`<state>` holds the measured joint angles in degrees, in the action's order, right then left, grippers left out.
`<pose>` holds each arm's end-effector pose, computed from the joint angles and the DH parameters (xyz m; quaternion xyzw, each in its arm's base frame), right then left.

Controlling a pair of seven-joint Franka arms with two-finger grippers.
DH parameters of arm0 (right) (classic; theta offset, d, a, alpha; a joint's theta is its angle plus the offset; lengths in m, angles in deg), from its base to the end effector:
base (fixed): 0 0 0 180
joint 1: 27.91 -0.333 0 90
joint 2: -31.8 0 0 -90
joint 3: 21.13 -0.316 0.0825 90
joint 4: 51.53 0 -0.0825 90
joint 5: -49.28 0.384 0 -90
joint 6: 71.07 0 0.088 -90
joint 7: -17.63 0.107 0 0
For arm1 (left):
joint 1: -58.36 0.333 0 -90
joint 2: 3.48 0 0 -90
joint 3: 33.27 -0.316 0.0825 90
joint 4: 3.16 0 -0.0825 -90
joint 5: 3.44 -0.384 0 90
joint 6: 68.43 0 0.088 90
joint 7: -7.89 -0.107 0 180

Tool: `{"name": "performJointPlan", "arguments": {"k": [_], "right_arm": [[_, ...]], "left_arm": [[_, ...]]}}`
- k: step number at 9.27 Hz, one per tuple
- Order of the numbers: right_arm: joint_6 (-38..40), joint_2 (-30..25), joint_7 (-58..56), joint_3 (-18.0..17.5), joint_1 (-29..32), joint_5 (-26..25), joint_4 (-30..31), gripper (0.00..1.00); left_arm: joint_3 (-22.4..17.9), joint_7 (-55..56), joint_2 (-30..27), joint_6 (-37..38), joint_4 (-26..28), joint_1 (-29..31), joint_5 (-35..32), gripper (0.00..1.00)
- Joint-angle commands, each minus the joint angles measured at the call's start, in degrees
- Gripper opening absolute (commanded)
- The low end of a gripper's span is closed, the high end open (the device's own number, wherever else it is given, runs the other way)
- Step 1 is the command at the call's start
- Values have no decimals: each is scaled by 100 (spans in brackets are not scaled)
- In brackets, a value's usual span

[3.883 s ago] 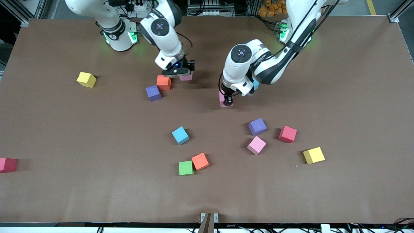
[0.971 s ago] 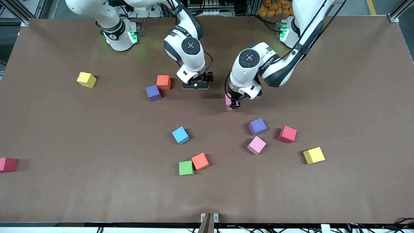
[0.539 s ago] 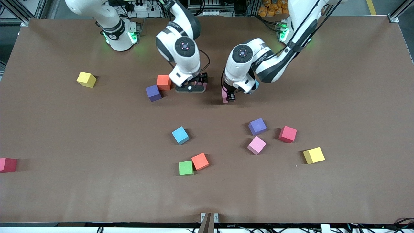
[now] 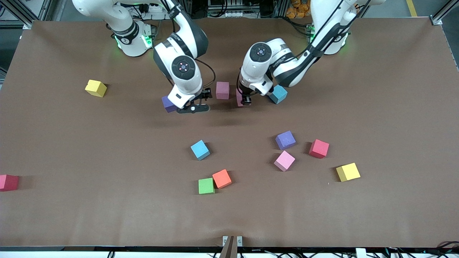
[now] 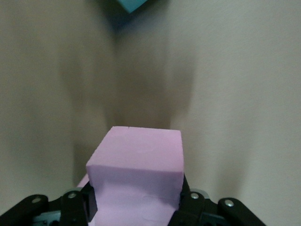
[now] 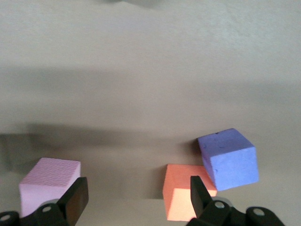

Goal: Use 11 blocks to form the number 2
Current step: 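Grasp the orange cube with the right gripper while the left holds pink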

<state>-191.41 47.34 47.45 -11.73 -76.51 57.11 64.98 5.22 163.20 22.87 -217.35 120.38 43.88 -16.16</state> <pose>0.4359 0.3664 0.2988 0.9936 0.0419 -0.1006 0.0289 0.3455 -0.4613 0.2365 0.6704 0.7362 -0.0873 0.0305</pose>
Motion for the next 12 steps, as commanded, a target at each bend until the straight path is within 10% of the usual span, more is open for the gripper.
{"name": "performJointPlan", "arguments": {"k": [1,7,12], "right_arm": [[-847,-752,-116,53,-18,51,1290,96],[-2163,-1325,-160,334,-44,243,2996,96],[-2442,-1282,-169,316,-167,728,3167,96]], "left_arm": [[18,-104,-34,-452,354,-116,-64,0],[80,-792,221,-779,391,-116,-64,0],[80,-748,440,-779,198,-142,-38,0]]}}
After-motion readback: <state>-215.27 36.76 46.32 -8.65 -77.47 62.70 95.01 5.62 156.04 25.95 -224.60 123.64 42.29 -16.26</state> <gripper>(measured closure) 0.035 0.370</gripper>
